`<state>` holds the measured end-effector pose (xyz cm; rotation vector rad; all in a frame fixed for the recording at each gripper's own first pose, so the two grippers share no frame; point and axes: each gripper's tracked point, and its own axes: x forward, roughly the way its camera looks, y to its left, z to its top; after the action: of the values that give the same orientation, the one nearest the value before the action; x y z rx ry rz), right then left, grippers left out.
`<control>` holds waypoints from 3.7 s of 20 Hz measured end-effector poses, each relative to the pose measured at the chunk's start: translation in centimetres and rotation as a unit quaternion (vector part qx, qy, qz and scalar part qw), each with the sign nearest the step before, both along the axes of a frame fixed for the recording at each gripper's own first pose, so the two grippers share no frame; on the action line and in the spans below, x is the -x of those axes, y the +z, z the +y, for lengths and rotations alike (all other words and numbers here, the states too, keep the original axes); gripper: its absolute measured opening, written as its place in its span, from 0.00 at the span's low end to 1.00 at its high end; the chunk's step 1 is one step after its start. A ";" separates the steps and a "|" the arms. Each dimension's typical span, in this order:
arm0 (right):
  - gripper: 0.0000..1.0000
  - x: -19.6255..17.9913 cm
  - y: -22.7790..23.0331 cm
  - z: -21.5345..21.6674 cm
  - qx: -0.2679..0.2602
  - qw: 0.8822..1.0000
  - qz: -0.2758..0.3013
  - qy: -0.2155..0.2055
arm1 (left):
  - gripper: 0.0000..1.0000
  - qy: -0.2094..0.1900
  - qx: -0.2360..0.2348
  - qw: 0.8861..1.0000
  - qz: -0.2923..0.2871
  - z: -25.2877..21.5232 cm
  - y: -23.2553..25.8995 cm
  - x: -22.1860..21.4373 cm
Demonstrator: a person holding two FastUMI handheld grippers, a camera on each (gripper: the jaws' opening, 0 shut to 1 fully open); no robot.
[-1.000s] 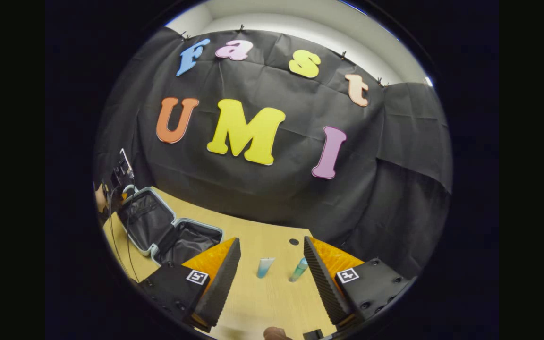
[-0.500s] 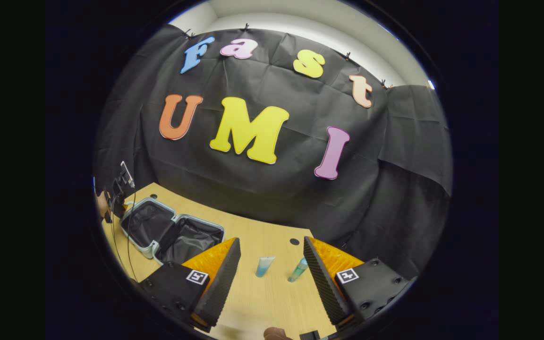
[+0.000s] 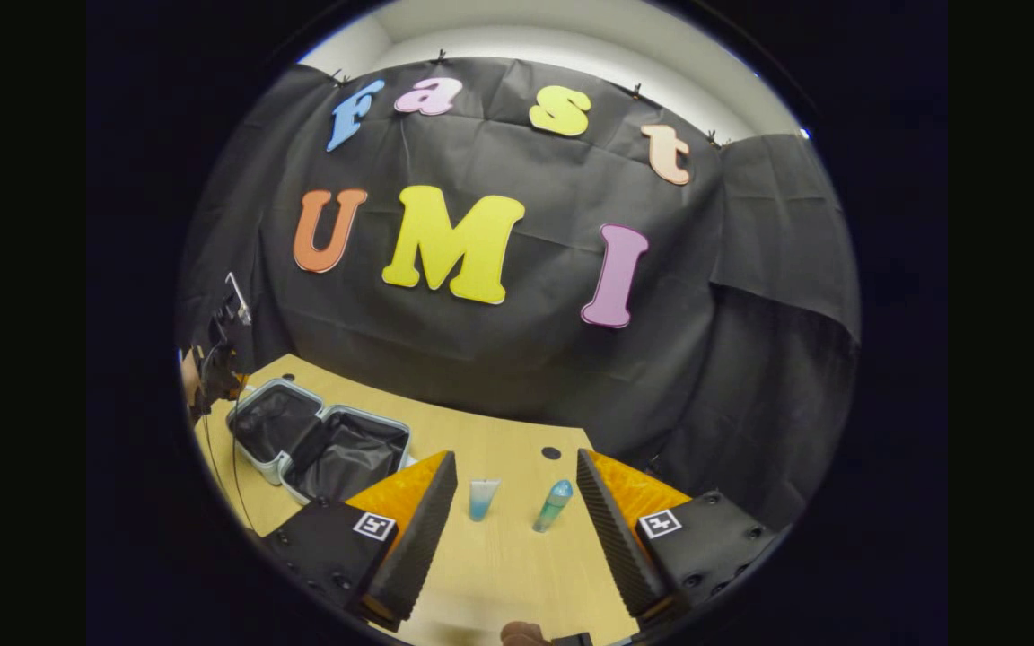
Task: First open the suitcase, pack the skin care products into it, and then close the suitcase.
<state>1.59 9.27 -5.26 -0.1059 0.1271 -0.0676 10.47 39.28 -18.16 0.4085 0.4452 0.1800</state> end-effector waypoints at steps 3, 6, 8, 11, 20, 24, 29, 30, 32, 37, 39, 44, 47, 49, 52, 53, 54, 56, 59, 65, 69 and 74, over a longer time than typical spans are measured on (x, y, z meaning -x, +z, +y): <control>0.80 -0.4 0.0 -3.2 -0.007 1.000 -0.012 0.010 | 0.90 -0.031 0.036 0.999 -0.018 -8.3 1.3 0.6; 0.80 -1.0 0.5 -6.3 0.025 0.999 -0.034 0.014 | 0.93 -0.072 0.104 0.992 -0.023 -18.5 1.0 1.3; 0.80 -1.3 -0.7 -8.6 0.018 0.999 -0.026 0.022 | 0.92 -0.092 0.139 0.986 -0.015 -24.2 0.2 1.6; 0.80 -1.6 -2.0 -11.4 0.016 1.000 -0.010 0.023 | 0.94 -0.114 0.163 0.980 0.002 -31.3 -1.4 1.9; 0.80 -2.3 -8.4 -18.5 0.001 0.998 0.062 0.014 | 0.97 -0.166 0.156 0.970 0.090 -44.4 -8.6 3.0; 0.80 -2.9 -10.8 -20.7 0.002 0.996 0.085 0.014 | 0.97 -0.160 0.174 0.964 0.122 -47.9 -12.6 1.5; 0.79 -3.4 -13.4 -23.7 0.004 0.993 0.115 0.004 | 0.98 -0.147 0.175 0.966 0.119 -50.4 -15.5 -2.5; 0.80 -3.3 -13.9 -24.1 0.008 0.993 0.121 0.004 | 0.98 -0.144 0.176 0.967 0.116 -50.7 -15.7 -3.1; 0.80 -3.4 -14.9 -24.7 0.008 0.991 0.134 0.004 | 0.98 -0.141 0.168 0.969 0.110 -51.1 -16.0 -4.4; 0.80 -3.7 -16.6 -25.3 0.009 0.988 0.153 0.005 | 0.92 -0.144 0.182 0.969 0.090 -52.5 -15.8 -6.5; 0.80 -3.9 -17.2 -25.4 0.009 0.987 0.158 0.004 | 0.80 -0.147 0.189 0.967 0.081 -53.2 -15.4 -7.1; 0.80 -3.6 -18.4 -25.5 0.007 0.985 0.171 -0.001 | 0.51 -0.161 0.200 0.963 0.087 -53.9 -16.0 -7.3; 0.80 -3.5 -18.6 -25.2 -0.009 0.984 0.176 -0.001 | 0.47 -0.172 0.214 0.956 0.105 -54.5 -15.5 -6.0; 0.80 -3.6 -19.1 -24.8 -0.014 0.984 0.178 0.005 | 0.46 -0.188 0.229 0.950 0.096 -55.0 -13.6 -4.8; 0.80 -5.6 -19.1 -21.1 -0.033 0.982 0.179 0.042 | 0.45 -0.210 0.231 0.946 0.091 -55.0 -10.7 -2.4; 0.80 -6.4 -19.3 -19.7 -0.032 0.982 0.178 0.058 | 0.44 -0.216 0.235 0.943 0.093 -54.9 -9.9 -1.4; 0.80 -7.4 -19.4 -18.8 -0.028 0.982 0.173 0.069 | 0.43 -0.216 0.237 0.943 0.092 -54.5 -9.1 -0.6; 0.80 -9.6 -20.2 -16.7 -0.025 0.982 0.167 0.088 | 0.43 -0.212 0.234 0.944 0.095 -53.3 -8.2 1.0; 0.80 -12.7 -22.5 -13.8 -0.017 0.979 0.178 0.094 | 0.43 -0.189 0.237 0.948 0.096 -50.8 -7.3 2.7; 0.80 -18.4 -25.0 -11.6 -0.052 0.979 0.186 0.062 | 0.43 -0.127 0.242 0.958 0.091 -45.7 -5.7 4.9; 0.72 -20.8 -25.5 -10.6 -0.049 0.981 0.181 0.058 | 0.43 -0.099 0.240 0.961 0.092 -42.8 -5.4 6.3; 0.44 -22.0 -25.8 -9.6 -0.037 0.982 0.178 0.052 | 0.43 -0.063 0.247 0.963 0.093 -40.1 -5.2 7.4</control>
<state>23.62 -0.33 -31.04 -0.0483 0.4818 0.0608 3.06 -0.77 -23.41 -0.0387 0.6266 -0.0972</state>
